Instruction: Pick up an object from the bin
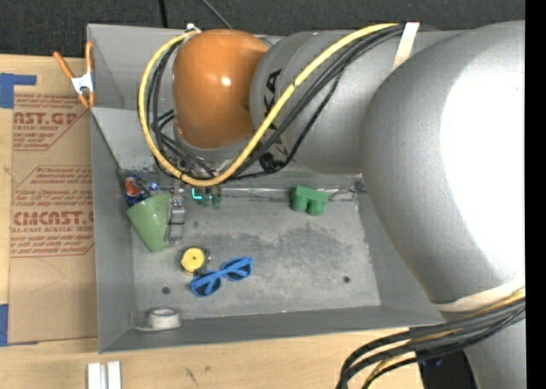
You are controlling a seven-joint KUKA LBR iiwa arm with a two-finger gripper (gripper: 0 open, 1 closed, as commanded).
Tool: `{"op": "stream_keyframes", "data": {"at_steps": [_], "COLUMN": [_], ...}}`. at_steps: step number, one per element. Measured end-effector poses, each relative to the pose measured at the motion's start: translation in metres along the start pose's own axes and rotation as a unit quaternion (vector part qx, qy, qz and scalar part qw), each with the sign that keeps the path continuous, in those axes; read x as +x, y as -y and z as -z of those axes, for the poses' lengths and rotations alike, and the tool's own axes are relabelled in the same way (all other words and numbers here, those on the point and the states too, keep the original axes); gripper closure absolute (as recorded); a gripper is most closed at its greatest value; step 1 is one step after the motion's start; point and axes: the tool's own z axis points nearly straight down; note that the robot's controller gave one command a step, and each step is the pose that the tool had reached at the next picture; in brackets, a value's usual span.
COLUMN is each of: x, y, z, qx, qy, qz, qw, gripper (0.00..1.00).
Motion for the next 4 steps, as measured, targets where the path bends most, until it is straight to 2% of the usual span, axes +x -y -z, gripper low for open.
{"op": "stream_keyframes", "data": {"at_steps": [1,2,3,4], "x": [0.089,0.109,0.105,0.102], "y": [0.08,0.091,0.093,0.087], "z": [-0.093,-0.058,-0.05,-0.09], "qx": [0.002,0.0,0.0,-0.001], "qy": [-0.002,0.0028,0.0032,0.0048], "qz": [0.059,0.053,0.05,0.016], "qw": [0.9983,0.9986,0.9988,0.9999], "gripper": [0.0,0.0,0.0,0.0]}}
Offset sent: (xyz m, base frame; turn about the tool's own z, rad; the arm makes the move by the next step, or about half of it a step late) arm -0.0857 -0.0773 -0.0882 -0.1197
